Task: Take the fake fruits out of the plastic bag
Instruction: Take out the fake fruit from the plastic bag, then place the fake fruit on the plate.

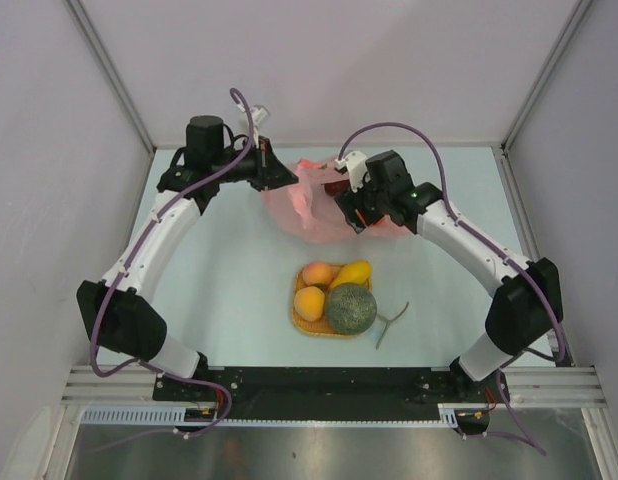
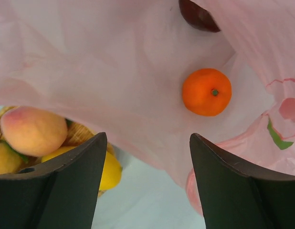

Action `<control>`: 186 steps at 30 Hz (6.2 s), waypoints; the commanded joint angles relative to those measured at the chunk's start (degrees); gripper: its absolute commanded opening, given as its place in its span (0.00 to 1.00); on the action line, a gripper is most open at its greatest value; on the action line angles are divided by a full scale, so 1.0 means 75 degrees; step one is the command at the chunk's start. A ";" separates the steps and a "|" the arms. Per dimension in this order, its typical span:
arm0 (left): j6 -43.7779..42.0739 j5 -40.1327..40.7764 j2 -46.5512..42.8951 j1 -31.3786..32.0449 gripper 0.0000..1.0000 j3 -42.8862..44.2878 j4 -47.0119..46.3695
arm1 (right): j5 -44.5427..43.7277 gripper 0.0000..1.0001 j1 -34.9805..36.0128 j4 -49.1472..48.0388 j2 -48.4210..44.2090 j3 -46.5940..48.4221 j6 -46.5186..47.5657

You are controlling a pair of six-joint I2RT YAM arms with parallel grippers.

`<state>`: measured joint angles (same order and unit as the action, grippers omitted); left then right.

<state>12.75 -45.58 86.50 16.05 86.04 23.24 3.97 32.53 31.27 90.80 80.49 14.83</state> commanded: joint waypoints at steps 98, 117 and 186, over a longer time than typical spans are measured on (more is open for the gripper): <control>-0.1021 0.0687 -0.0119 -0.0090 0.01 -0.0913 0.0639 | 0.0408 0.78 -0.1666 -0.0829 0.4569 0.2826 -0.0102; -0.0705 0.0465 -0.0166 -0.0090 0.00 -0.0937 0.0006 | 0.1052 0.40 -0.0776 0.0470 0.0633 0.1152 0.0928; -0.0294 0.0253 0.0479 -0.0160 0.00 -0.1288 -0.0744 | 0.2647 0.34 0.0244 0.1538 0.2576 0.1198 0.0706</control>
<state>10.11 -42.24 90.13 15.22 73.95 19.31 23.40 34.72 42.96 110.08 88.73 20.84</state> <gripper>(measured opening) 0.005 0.664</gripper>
